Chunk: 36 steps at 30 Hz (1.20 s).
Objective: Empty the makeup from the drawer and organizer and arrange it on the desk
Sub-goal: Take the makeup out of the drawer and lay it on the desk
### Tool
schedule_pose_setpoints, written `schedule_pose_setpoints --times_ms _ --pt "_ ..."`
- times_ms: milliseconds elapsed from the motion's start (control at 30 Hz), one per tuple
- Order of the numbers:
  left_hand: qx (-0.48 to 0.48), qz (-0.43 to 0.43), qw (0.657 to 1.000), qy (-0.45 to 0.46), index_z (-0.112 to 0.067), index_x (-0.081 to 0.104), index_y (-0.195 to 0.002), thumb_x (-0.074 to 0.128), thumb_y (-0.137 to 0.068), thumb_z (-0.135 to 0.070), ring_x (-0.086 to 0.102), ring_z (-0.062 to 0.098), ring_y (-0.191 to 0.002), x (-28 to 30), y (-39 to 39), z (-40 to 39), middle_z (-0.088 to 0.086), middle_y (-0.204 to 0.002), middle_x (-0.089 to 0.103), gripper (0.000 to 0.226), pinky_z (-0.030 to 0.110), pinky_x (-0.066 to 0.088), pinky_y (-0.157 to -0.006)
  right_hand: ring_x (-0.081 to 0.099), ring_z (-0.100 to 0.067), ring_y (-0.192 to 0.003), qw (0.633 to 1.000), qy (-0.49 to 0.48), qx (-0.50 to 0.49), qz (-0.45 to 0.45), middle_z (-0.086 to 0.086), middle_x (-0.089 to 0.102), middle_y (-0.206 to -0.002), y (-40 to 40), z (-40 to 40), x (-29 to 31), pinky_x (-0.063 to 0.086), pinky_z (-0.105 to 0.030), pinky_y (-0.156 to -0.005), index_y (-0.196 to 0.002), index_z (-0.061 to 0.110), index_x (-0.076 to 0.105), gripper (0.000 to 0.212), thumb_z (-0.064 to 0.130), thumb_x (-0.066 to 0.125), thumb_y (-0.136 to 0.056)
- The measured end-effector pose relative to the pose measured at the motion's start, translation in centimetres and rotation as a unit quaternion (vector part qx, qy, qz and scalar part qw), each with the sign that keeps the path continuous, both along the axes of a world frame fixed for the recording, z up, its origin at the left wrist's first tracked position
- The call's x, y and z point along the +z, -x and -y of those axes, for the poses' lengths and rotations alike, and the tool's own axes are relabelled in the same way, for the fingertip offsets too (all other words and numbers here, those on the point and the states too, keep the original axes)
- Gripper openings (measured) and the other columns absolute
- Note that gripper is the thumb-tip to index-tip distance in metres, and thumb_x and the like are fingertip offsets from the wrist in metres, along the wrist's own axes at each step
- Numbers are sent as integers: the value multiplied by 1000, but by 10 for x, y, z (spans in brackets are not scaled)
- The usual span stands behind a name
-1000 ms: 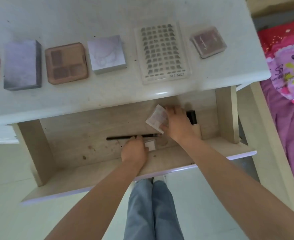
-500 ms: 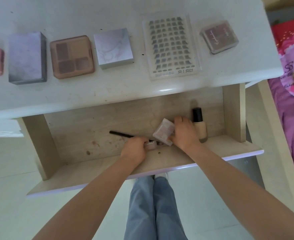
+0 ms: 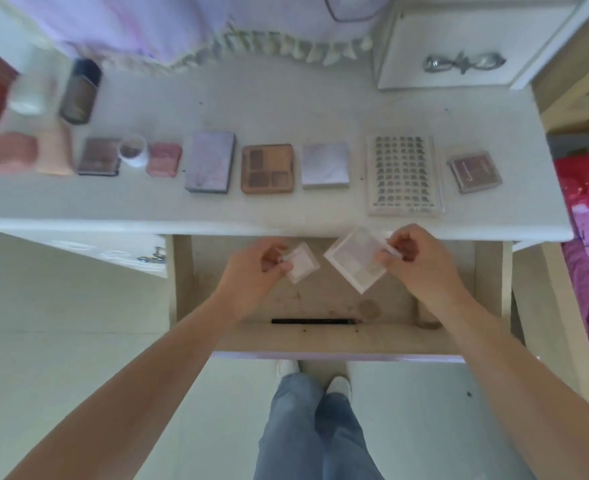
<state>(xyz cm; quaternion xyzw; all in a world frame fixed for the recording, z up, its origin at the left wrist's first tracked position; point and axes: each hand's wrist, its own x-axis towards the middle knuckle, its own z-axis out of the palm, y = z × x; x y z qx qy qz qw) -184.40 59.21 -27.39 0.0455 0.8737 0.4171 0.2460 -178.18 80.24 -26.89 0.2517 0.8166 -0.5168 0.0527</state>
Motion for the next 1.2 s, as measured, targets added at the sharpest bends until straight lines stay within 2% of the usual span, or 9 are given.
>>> schedule_pose_setpoints --times_ms 100,233,333,400,500,633,733,900,1200 --pt "94 -38 993 -54 -14 56 -86 63 -81 -1 55 3 -59 26 35 20 -6 -72 56 16 24 46 -70 56 -12 -65 994 94 -31 -46 3 56 -70 46 20 25 48 -14 -52 -67 19 45 27 4 63 -81" --pt "193 -65 971 -126 -21 55 -72 60 -84 0 52 -2 -47 46 94 58 -6 -62 56 25 15 49 -59 54 -17 -62 972 220 -53 -68 -6 52 -67 115 58 43 48 -14 -45 -67 12 44 28 -8 56 -82" --pt "232 -69 961 -133 -19 57 -73 57 -87 1 52 -6 -41 47 148 91 -12 -47 58 24 18 50 -59 55 -19 -61 968 241 -56 -50 -7 51 -67 169 91 45 48 -14 -43 -66 11 44 28 -10 55 -82" --pt "249 -72 959 -114 -10 60 -85 57 -87 1 53 -6 -41 44 186 113 -7 -57 59 12 22 51 -63 56 -18 -62 970 235 -45 -41 -6 53 -68 204 115 43 49 -14 -44 -66 11 45 28 -8 57 -82" --pt "221 -94 970 -31 -4 62 -106 54 -88 -1 64 8 -68 37 236 144 16 -90 67 19 20 49 -67 56 -17 -62 983 178 -37 -20 -4 53 -69 254 156 33 53 -24 -59 -66 13 45 28 -6 59 -82" --pt "134 -103 979 111 -3 60 -114 46 -92 -7 57 28 -106 23 289 171 14 -116 63 26 27 40 -90 54 -16 -58 986 144 -83 7 -2 50 -69 308 201 10 52 -33 -66 -66 16 43 29 -2 60 -82" --pt "72 -95 980 159 -4 59 -115 41 -94 -8 54 29 -111 14 328 174 14 -120 60 28 28 39 -93 59 -23 -71 995 68 -77 10 2 50 -72 332 215 -6 52 -39 -74 -74 15 44 21 3 59 -82" --pt "-71 -119 954 267 -9 52 -122 37 -93 -4 53 32 -109 6 363 169 15 -120 56 32 35 42 -85 52 -20 -79 997 -72 15 39 -6 53 -91 340 225 -16 37 -18 -53 -111 4 45 24 13 51 -90" --pt "-124 -154 913 357 -3 43 -121 37 -91 -1 51 31 -110 -3 355 165 17 -119 47 30 32 44 -86 54 -30 -101 935 -299 145 124 -15 55 -109 348 231 -8 36 -28 -71 -105 3 44 19 19 41 -95"
